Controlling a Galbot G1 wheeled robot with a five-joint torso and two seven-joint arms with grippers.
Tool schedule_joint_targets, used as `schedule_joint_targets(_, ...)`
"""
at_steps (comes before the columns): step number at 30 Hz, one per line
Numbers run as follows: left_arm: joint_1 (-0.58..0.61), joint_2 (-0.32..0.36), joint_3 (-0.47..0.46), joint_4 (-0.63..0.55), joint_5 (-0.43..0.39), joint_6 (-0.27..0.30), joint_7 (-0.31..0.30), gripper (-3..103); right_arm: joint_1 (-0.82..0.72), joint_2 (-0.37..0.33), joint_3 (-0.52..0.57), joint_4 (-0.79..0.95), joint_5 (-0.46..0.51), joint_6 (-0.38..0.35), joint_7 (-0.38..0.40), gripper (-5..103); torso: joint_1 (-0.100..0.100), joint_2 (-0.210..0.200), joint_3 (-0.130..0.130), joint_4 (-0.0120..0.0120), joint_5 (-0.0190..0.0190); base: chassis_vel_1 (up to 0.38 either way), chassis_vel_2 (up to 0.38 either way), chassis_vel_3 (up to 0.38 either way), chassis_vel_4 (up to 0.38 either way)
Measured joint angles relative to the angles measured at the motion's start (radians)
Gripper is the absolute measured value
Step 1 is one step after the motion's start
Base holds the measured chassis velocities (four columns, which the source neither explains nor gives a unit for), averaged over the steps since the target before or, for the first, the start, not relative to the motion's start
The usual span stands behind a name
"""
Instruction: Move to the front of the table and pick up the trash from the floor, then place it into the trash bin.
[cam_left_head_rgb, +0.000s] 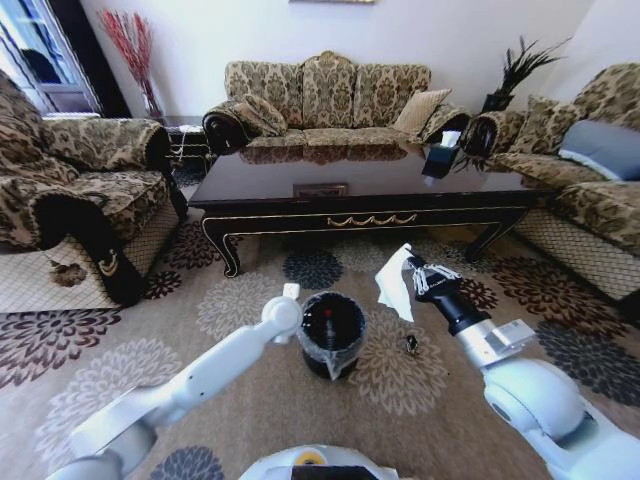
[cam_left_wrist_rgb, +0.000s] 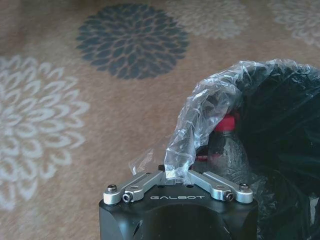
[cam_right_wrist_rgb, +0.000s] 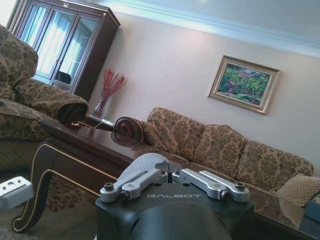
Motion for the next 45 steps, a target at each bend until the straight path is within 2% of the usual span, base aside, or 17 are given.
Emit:
schedule_joint_targets(8, -0.066, -0.055, 0.039, 0.017, -0.022, -0.003, -0.011, 0, -0.027, 0.001, -0.034, -0.017, -0.060, 0.006, -0.012, 0, 0.000, 0.000, 0.000, 0.0004, 0.0001, 0.000, 0.000, 0.000, 0.000)
schedule_joint_targets(18, -0.085, -0.082, 0.065, 0.006, -0.037, -0.004, -0.018, 0, -0.038, -0.010, -0.056, -0.076, -0.125, 0.026, -0.028, 0, 0.000, 0.000, 0.000, 0.0003, 0.0000, 0.000, 0.000, 0.000, 0.000)
schedule_joint_targets(23, -0.085, -0.085, 0.076, -0.005, -0.040, -0.005, -0.020, 0, -0.038, -0.056, -0.069, -0.116, -0.181, 0.044, -0.052, 0, 0.000, 0.000, 0.000, 0.0003, 0.0000, 0.000, 0.000, 0.000, 0.000)
schedule_joint_targets(28, -0.085, -0.080, 0.085, -0.017, -0.042, -0.005, -0.021, 0, -0.033, -0.125, -0.076, -0.158, -0.276, 0.095, -0.090, 0, 0.000, 0.000, 0.000, 0.0003, -0.0001, 0.000, 0.000, 0.000, 0.000)
schedule_joint_targets(31, -0.084, -0.079, 0.089, -0.022, -0.042, -0.004, -0.021, 0, -0.027, -0.168, -0.078, -0.190, -0.364, 0.144, -0.120, 0, 0.000, 0.000, 0.000, 0.0003, 0.0000, 0.000, 0.000, 0.000, 0.000)
schedule_joint_targets(32, -0.084, -0.079, 0.089, -0.022, -0.042, -0.004, -0.021, 0, -0.027, -0.168, -0.078, -0.190, -0.364, 0.144, -0.120, 0, 0.000, 0.000, 0.000, 0.0003, 0.0000, 0.000, 0.000, 0.000, 0.000)
schedule_joint_targets(35, -0.082, -0.077, 0.089, -0.028, -0.042, -0.003, -0.021, 0, -0.016, -0.193, -0.077, -0.222, -0.463, 0.199, -0.151, 0, 0.000, 0.000, 0.000, 0.0001, -0.0001, 0.000, 0.000, 0.000, 0.000)
schedule_joint_targets(37, -0.082, -0.075, 0.089, -0.030, -0.042, -0.003, -0.021, 0, 0.003, -0.203, -0.071, -0.264, -0.588, 0.259, -0.176, 0, 0.000, 0.000, 0.000, 0.0004, 0.0000, 0.000, 0.000, 0.000, 0.000)
schedule_joint_targets(38, -0.082, -0.075, 0.089, -0.030, -0.042, -0.003, -0.021, 0, 0.003, -0.203, -0.071, -0.264, -0.588, 0.259, -0.176, 0, 0.000, 0.000, 0.000, 0.0004, 0.0000, 0.000, 0.000, 0.000, 0.000)
schedule_joint_targets(42, -0.081, -0.077, 0.089, -0.036, -0.043, -0.003, -0.021, 0, 0.028, -0.199, -0.056, -0.332, -0.792, 0.361, -0.209, 0, 0.000, 0.000, 0.000, 0.0001, 0.0000, 0.000, 0.000, 0.000, 0.000)
schedule_joint_targets(43, -0.081, -0.077, 0.089, -0.036, -0.043, -0.003, -0.021, 0, 0.028, -0.199, -0.056, -0.332, -0.792, 0.361, -0.209, 0, 0.000, 0.000, 0.000, 0.0001, 0.0000, 0.000, 0.000, 0.000, 0.000)
schedule_joint_targets(45, -0.081, -0.077, 0.088, -0.039, -0.044, -0.002, -0.021, 0, 0.037, -0.193, -0.049, -0.354, -0.854, 0.399, -0.221, 0, 0.000, 0.000, 0.000, 0.0001, 0.0000, 0.000, 0.000, 0.000, 0.000)
